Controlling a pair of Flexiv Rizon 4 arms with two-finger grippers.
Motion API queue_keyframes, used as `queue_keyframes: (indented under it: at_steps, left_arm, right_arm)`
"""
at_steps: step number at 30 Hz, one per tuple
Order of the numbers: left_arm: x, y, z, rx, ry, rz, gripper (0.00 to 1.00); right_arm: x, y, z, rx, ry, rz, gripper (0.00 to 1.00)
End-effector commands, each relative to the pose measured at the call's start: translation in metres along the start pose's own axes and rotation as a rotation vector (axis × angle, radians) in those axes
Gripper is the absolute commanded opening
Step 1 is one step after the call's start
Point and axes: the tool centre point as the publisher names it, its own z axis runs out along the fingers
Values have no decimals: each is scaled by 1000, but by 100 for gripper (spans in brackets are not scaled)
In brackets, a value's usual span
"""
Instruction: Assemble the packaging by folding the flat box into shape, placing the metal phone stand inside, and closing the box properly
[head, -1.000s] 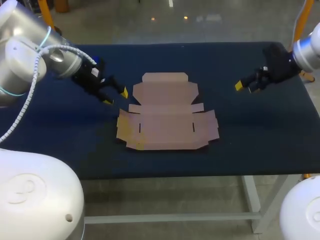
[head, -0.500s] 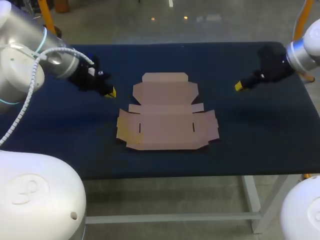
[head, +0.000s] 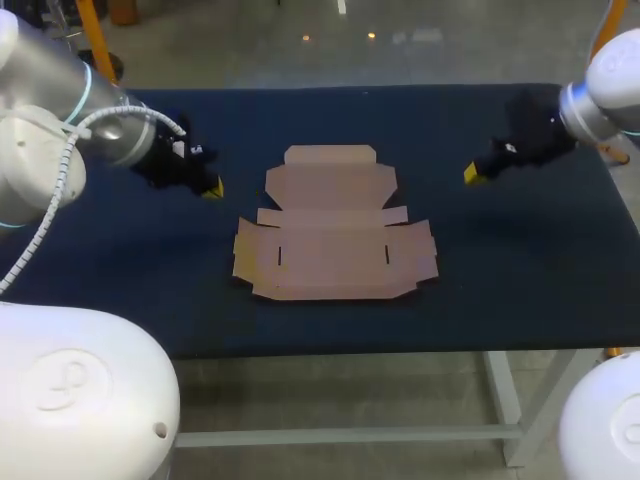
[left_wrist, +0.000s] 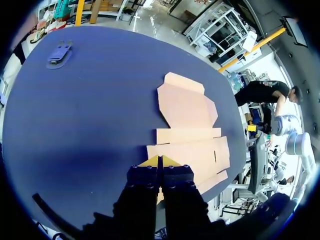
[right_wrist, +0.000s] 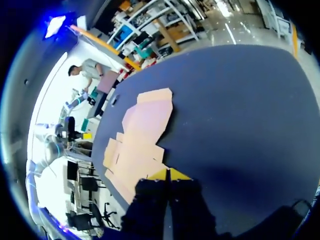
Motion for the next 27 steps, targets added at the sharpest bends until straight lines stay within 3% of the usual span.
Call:
queue_keyframes:
  at_steps: [1,13,27]
  left_arm:
    - [-6,-9,7,-20,20,3,0]
    - [0,-13,17,-42,10,24,0]
    - [-17,-18,56,-124,43,89,0]
  right_arm:
    - [-8,8,7,54,-3,40,0]
    - [-8,8,7,54,-3,40,0]
    - [-11,8,60,152,84,30,0]
